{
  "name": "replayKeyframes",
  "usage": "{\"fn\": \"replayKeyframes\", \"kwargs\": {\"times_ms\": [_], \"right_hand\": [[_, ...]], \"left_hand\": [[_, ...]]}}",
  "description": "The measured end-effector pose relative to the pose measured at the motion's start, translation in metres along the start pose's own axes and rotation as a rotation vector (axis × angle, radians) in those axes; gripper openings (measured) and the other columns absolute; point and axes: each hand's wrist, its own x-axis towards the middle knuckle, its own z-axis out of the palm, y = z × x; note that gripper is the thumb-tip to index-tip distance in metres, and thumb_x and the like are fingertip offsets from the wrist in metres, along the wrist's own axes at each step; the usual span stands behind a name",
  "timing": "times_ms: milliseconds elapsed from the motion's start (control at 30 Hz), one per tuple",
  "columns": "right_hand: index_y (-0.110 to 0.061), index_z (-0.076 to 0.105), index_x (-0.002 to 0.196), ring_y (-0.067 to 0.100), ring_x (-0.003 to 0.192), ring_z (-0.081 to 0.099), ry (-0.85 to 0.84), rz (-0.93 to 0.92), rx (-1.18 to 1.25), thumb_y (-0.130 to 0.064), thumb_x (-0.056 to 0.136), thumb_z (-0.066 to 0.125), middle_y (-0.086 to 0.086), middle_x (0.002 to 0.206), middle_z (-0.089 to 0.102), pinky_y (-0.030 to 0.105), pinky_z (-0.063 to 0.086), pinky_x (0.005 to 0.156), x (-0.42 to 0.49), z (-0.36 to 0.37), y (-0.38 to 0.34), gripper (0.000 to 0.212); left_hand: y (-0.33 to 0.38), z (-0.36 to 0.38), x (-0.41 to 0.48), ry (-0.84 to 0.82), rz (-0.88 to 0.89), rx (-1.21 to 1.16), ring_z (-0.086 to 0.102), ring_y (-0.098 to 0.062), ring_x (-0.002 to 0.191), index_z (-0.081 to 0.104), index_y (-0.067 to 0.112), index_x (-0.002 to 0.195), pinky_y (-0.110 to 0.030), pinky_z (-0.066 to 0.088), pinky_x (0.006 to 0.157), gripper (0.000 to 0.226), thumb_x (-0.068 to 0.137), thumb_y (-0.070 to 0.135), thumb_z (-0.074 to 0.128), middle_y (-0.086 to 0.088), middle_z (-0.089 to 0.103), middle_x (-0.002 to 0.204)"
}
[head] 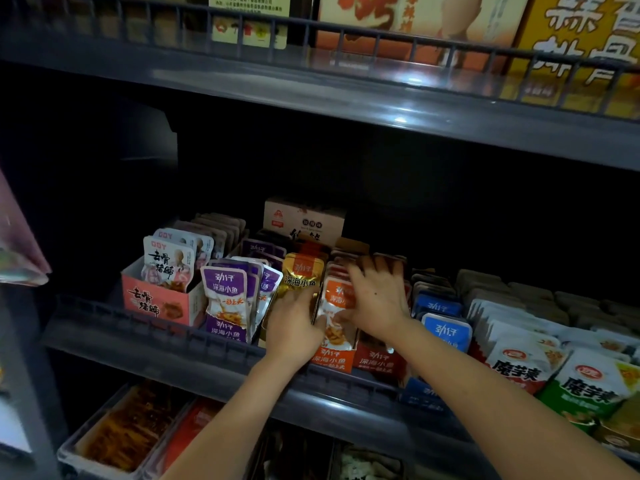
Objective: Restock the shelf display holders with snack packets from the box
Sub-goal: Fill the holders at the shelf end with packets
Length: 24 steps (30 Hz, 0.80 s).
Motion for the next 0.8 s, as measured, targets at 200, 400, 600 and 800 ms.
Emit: {"fn": "replayKeyframes", "kwargs": {"times_ms": [200, 400, 600, 800], "right_hand": [[-0.025, 0.035, 0.139, 0.025, 0.129, 0.035, -0.034, 0.004, 0.029, -0.062, 0.073, 0.066, 0.002, 0.137, 0.046, 0.043, 0.020, 0.105, -0.001, 0.003, 0.000, 0.082], [-0.024, 0.033, 0.139, 0.026, 0.129, 0.034, -0.132, -0.035, 0.006, -0.063, 0.067, 0.070, 0.002, 0.138, 0.044, 0.047, 0.018, 0.108, -0.001, -0.001, 0.001, 0.091], [-0.023, 0.035, 0.138, 0.026, 0.128, 0.036, -0.158, 0.032, 0.095, -0.057, 0.068, 0.074, 0.003, 0.138, 0.043, 0.040, 0.022, 0.107, 0.006, -0.001, 0.001, 0.087], [-0.023, 0.052, 0.125, 0.026, 0.130, 0.036, -0.239, 0.117, 0.207, -0.047, 0.073, 0.075, 0.002, 0.137, 0.043, 0.039, 0.026, 0.108, 0.024, -0.001, 0.006, 0.063]], "left_hand": [[0.005, 0.004, 0.004, -0.071, -0.051, 0.010, 0.053, -0.018, 0.114, 0.046, 0.022, 0.132, -0.031, 0.046, 0.091, 0.055, 0.083, 0.026, 0.070, 0.000, 0.054, 0.127], [0.004, 0.008, 0.012, -0.170, -0.164, 0.131, 0.059, -0.019, 0.105, 0.042, 0.022, 0.117, -0.033, 0.050, 0.081, 0.061, 0.071, 0.030, 0.080, 0.002, 0.060, 0.115], [0.007, 0.009, 0.024, -0.205, -0.173, 0.249, 0.063, -0.021, 0.100, 0.040, 0.018, 0.117, -0.035, 0.053, 0.078, 0.058, 0.076, 0.036, 0.076, -0.001, 0.063, 0.111], [0.010, 0.010, 0.028, -0.087, -0.205, 0.283, 0.064, -0.020, 0.094, 0.043, 0.014, 0.126, -0.029, 0.049, 0.064, 0.064, 0.080, 0.050, 0.068, -0.004, 0.065, 0.107]]}}
